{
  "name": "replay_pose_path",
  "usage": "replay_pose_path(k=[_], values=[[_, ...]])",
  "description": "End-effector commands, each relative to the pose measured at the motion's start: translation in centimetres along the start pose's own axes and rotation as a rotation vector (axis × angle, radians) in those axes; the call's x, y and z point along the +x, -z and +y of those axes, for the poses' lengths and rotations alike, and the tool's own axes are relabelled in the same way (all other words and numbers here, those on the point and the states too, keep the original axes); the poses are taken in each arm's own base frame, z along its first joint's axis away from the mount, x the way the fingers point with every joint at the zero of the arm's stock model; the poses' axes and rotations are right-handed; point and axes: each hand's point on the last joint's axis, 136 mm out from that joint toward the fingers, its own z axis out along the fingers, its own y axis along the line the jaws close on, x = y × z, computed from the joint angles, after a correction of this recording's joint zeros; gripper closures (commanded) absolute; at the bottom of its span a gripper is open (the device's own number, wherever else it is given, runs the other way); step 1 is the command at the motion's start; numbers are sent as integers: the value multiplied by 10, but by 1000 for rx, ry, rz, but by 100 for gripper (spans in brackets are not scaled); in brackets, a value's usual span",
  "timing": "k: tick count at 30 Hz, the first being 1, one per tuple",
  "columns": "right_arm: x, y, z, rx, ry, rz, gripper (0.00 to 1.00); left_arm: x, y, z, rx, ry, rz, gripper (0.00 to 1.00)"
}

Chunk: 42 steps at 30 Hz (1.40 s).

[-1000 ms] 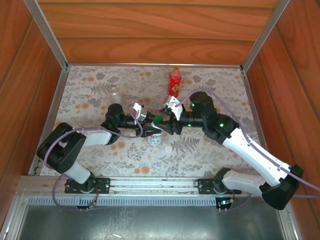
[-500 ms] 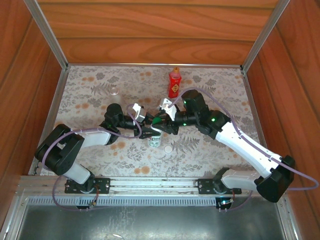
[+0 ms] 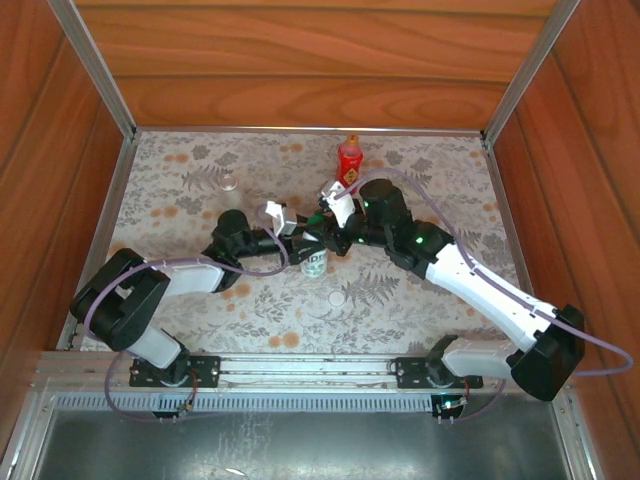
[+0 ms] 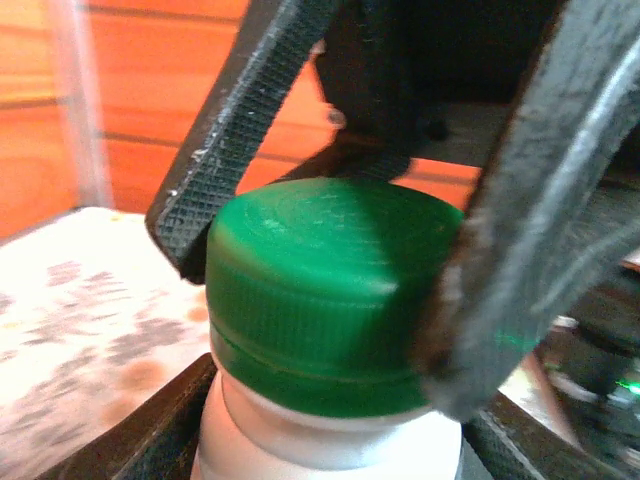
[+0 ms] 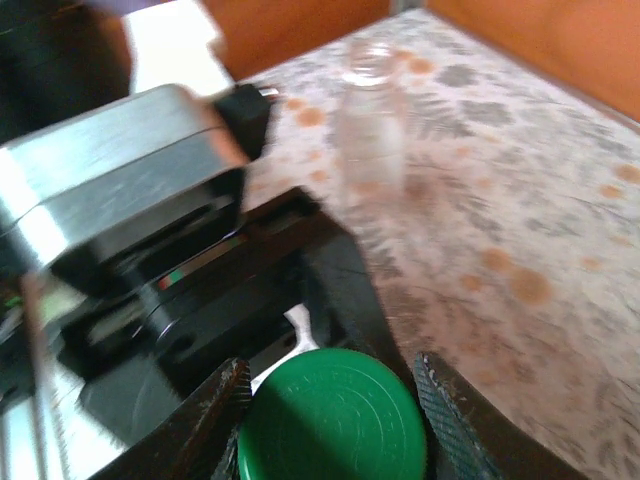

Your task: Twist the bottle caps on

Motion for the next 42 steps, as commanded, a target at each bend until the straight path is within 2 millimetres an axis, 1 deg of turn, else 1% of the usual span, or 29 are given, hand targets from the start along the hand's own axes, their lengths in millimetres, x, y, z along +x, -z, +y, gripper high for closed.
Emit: replay_pose_path(k=[1, 3, 6, 7, 9, 10, 12, 14, 15, 18, 21, 23, 27, 32, 36, 39, 42], values=[[26, -6, -65, 399, -222, 14, 88, -21, -10, 42, -326, -132, -70, 47], [38, -6, -81, 520, -279, 37, 89, -21, -17, 45, -400, -159, -68, 47], [43, -12, -88, 579, -287, 68, 86, -17, -24, 42, -431, -199, -51, 47], [41, -14, -87, 567, -280, 76, 85, -15, -24, 41, -427, -197, -47, 47], [30, -11, -82, 515, -223, 44, 78, -10, -22, 40, -425, -192, -34, 47], [22, -9, -75, 457, -181, 13, 75, -7, -20, 41, -425, -186, -26, 47], [5, 1, -53, 290, -107, -62, 58, 0, -16, 40, -370, -150, -7, 47], [-8, 15, -27, 124, -39, -126, 43, 5, -13, 31, -260, -104, -1, 47], [-13, 25, -14, 49, -11, -152, 38, 6, -12, 24, -198, -91, 3, 47], [-21, 52, 14, -120, 33, -192, 31, 8, -9, -5, -6, -81, 12, 47], [-19, 67, 36, -251, 69, -173, 29, 6, -5, -28, 134, -69, 13, 47], [-16, 70, 45, -302, 83, -145, 29, 4, -4, -40, 203, -62, 12, 47], [-12, 64, 45, -323, 84, -95, 31, -3, -2, -56, 307, -49, 11, 47], [-7, 54, 40, -314, 99, -55, 33, -6, 2, -67, 379, -24, 17, 47], [-1, 47, 43, -350, 105, -28, 36, -9, 4, -73, 413, -15, 18, 47], [2, 44, 46, -377, 101, -18, 39, -11, 4, -74, 418, -15, 16, 47], [6, 43, 50, -408, 98, -6, 40, -12, 4, -74, 419, -15, 15, 47]])
